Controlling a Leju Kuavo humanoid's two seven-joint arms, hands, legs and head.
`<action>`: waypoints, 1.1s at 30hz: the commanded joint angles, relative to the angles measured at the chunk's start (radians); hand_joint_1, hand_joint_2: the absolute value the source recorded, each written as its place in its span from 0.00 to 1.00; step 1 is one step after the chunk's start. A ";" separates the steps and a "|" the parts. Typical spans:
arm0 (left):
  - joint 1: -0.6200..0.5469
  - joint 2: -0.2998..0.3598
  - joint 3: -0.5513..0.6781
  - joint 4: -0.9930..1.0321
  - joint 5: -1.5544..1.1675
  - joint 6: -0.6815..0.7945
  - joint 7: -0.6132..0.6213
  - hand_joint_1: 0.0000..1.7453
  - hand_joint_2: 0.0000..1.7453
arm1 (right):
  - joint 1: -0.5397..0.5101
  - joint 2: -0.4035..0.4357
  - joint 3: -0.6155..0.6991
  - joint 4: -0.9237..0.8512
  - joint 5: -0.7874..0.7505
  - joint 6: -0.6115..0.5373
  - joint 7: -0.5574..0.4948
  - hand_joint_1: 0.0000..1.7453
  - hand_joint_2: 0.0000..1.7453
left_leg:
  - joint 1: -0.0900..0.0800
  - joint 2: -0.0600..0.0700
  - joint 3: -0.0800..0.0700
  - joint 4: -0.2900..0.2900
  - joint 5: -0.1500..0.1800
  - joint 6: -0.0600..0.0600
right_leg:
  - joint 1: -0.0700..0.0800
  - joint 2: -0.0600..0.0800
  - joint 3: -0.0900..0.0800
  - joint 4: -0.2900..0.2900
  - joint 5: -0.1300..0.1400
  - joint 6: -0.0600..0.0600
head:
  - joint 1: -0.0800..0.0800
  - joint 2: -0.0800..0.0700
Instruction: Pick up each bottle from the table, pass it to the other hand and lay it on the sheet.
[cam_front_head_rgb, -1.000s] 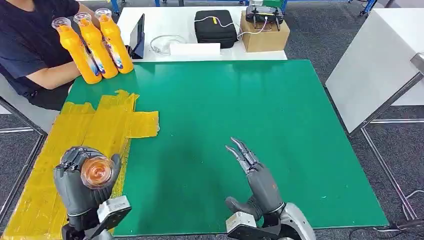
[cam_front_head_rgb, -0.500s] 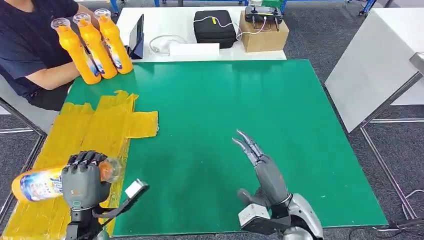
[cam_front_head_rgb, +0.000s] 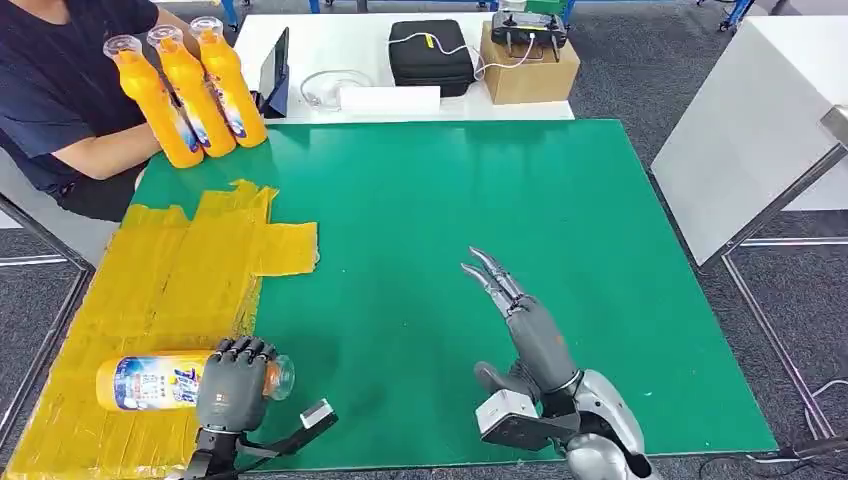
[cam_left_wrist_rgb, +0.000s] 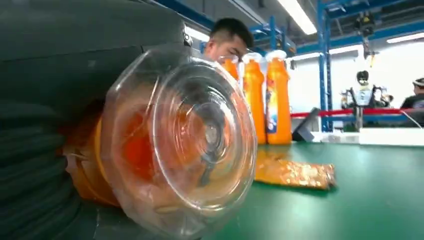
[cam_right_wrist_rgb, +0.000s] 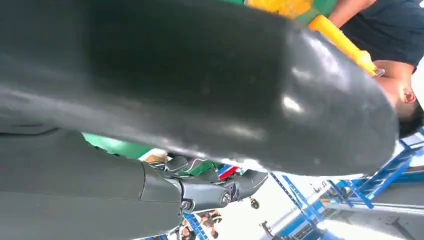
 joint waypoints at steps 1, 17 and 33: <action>-0.064 -0.002 0.014 0.240 0.021 -0.002 -0.090 1.00 1.00 | -0.054 0.001 0.030 0.091 -0.006 0.008 0.002 0.00 0.00 | 0.000 0.002 0.004 -0.002 0.000 0.000 | 0.000 0.002 0.003 -0.002 0.001 -0.002 | 0.000 0.000; -0.100 -0.067 0.101 0.333 0.176 -0.002 -0.296 0.00 0.00 | -0.060 0.021 0.031 0.111 0.014 0.014 0.001 0.00 0.00 | 0.000 0.000 0.006 -0.001 0.000 0.000 | 0.000 0.000 0.007 -0.001 0.000 -0.001 | 0.000 0.000; -0.014 -0.159 0.223 -0.118 0.955 -0.558 -0.688 0.00 0.00 | 0.017 0.092 0.016 0.142 0.070 0.024 -0.011 0.00 0.00 | 0.001 0.002 0.006 0.000 0.000 0.000 | 0.001 0.001 0.006 0.000 0.000 -0.001 | 0.000 0.000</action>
